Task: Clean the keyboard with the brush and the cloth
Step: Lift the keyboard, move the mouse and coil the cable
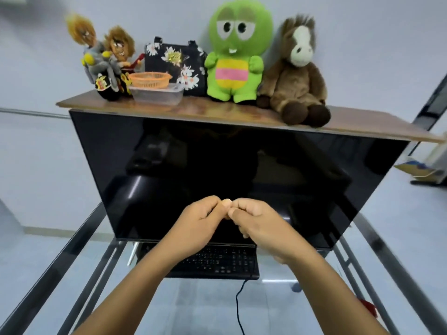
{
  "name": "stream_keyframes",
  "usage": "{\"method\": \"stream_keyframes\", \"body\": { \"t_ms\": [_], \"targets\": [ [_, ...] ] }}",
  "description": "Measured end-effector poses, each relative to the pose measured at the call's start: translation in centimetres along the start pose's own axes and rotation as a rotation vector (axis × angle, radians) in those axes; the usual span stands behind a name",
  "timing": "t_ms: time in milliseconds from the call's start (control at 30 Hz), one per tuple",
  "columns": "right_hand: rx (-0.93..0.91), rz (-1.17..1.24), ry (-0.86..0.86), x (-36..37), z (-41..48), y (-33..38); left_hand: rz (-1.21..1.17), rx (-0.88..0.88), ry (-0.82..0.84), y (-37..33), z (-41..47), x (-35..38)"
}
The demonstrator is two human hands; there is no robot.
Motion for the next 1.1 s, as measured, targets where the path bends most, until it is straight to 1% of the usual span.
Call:
{"method": "stream_keyframes", "body": {
  "t_ms": [67, 167, 233, 300, 333, 367, 400, 467, 533, 567, 600, 633, 667, 700, 733, 767, 800, 833, 867, 933, 967, 1033, 1100],
  "targets": [
    [-0.024, -0.013, 0.026, -1.7, -1.9, 0.6, -0.108, -0.066, 0.082, -1.4, 0.3, 0.8],
    [-0.085, 0.068, 0.037, -3.9, -3.8, 0.4, -0.432, -0.129, 0.239, -3.6, 0.2, 1.8],
    [-0.117, 0.126, 0.010, -5.5, -4.8, -0.1, -0.710, -0.089, 0.314, -5.5, -0.2, 2.3],
    [-0.147, 0.202, -0.008, -6.6, -5.4, -0.8, -0.996, 0.018, 0.351, -7.7, -0.4, 2.5],
    [-0.161, 0.249, -0.011, -6.9, -5.6, -1.2, -1.105, 0.081, 0.342, -8.8, -0.4, 2.5],
    [-0.173, 0.294, -0.019, -7.1, -5.8, -1.6, -1.180, 0.143, 0.299, -9.8, -0.2, 2.4],
    [-0.179, 0.327, -0.027, -7.1, -5.8, -1.9, -1.233, 0.194, 0.226, -10.7, 0.1, 2.2],
    [-0.174, 0.324, -0.039, -6.9, -5.8, -2.6, -1.290, 0.291, 0.029, -12.0, 1.1, 1.5],
    [-0.143, 0.244, -0.027, -6.4, -6.0, -3.0, -1.279, 0.409, -0.162, -12.9, 2.1, 0.2],
    [-0.122, 0.188, -0.009, -6.1, -6.1, -3.0, -1.227, 0.460, -0.237, -13.2, 2.6, -0.4],
    [-0.105, 0.132, 0.012, -5.9, -6.3, -2.8, -1.105, 0.488, -0.299, -13.3, 3.1, -0.9],
    [-0.095, 0.078, 0.032, -5.7, -6.4, -2.5, -0.879, 0.485, -0.356, -13.3, 3.3, -1.3],
    [-0.097, 0.029, 0.050, -5.4, -6.4, -2.0, -0.558, 0.452, -0.406, -13.3, 3.4, -1.4],
    [-0.112, -0.016, 0.057, -5.3, -6.5, -1.3, -0.224, 0.418, -0.407, -13.3, 3.4, -1.1],
    [-0.136, -0.054, 0.050, -5.4, -6.5, -0.4, 0.049, 0.391, -0.321, -13.1, 3.6, -0.3],
    [-0.165, -0.091, 0.029, -5.7, -6.5, 0.6, 0.244, 0.340, -0.190, -12.4, 3.8, 0.8],
    [-0.196, -0.131, 0.006, -6.2, -6.6, 1.7, 0.357, 0.287, -0.075, -11.5, 3.7, 1.7],
    [-0.230, -0.174, -0.014, -6.7, -6.7, 2.8, 0.393, 0.255, -0.014, -10.6, 3.4, 2.2],
    [-0.264, -0.220, -0.035, -7.4, -6.8, 3.7, 0.350, 0.243, 0.004, -9.9, 3.1, 2.4],
    [-0.301, -0.272, -0.066, -8.6, -6.6, 4.9, 0.132, 0.217, 0.022, -9.1, 2.1, 2.4],
    [-0.312, -0.276, -0.069, -9.1, -6.4, 5.3, 0.023, 0.196, 0.066, -8.9, 1.7, 2.5],
    [-0.326, -0.281, -0.068, -9.6, -5.8, 5.9, -0.215, 0.161, 0.216, -8.9, 0.8, 2.6],
    [-0.347, -0.268, -0.067, -9.9, -5.5, 6.4, -0.559, 0.176, 0.317, -9.5, -0.1, 2.6]
  ]
}}
Point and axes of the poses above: each hand's wrist, its own z-axis towards the middle knuckle, its own x-axis out of the palm, y = z × x, the point moved 4 cm from there along z, towards the middle knuckle, and after that the axes turned 15 degrees about y, right-handed, at the moved point
